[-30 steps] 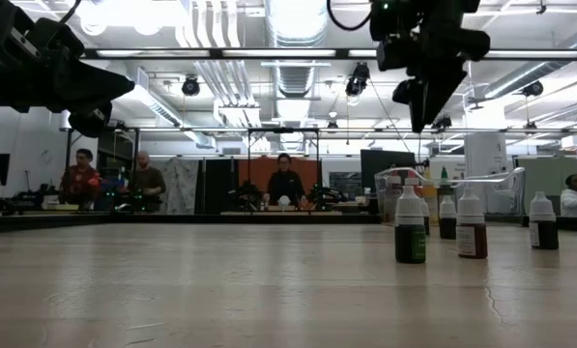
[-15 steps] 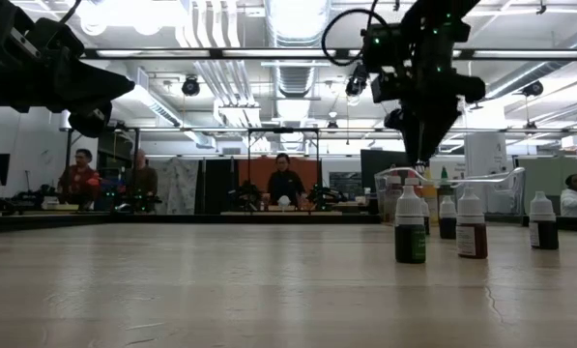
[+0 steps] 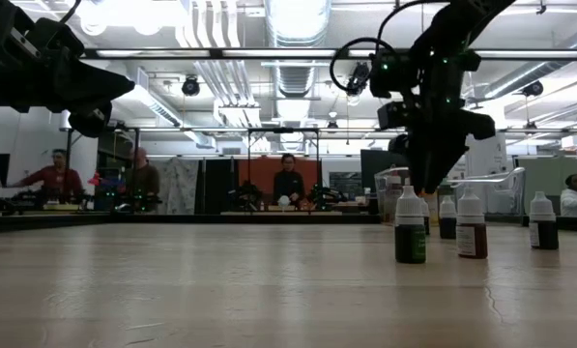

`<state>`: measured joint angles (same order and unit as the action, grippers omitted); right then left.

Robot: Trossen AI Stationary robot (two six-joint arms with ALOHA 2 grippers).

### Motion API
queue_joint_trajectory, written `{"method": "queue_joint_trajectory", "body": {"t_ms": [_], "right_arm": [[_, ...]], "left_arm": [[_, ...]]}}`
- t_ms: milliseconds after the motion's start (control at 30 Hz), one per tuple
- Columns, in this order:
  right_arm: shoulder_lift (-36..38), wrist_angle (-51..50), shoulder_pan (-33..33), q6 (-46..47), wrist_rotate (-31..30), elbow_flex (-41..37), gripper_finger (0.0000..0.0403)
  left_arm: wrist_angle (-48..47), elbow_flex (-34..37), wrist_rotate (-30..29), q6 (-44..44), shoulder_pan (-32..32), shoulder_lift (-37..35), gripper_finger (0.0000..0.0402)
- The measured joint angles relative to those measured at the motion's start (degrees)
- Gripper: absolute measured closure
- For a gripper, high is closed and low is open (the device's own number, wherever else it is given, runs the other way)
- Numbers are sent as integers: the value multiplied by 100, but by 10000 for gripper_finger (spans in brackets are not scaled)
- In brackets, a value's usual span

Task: Pick & Place food coloring
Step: Put the small blue food coloring bottle into the bin

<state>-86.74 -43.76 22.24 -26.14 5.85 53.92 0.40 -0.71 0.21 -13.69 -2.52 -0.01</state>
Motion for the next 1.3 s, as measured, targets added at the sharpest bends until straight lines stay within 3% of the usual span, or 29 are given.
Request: {"method": "queue_joint_trajectory", "body": {"t_ms": [767, 1300], "right_arm": [[-454, 447, 155, 3, -30, -91, 232], [-464, 388, 168, 7, -28, -84, 284]], "left_arm": [[0, 1, 0, -2, 0, 0, 402], [-2, 2, 0, 0, 0, 0, 402]]}}
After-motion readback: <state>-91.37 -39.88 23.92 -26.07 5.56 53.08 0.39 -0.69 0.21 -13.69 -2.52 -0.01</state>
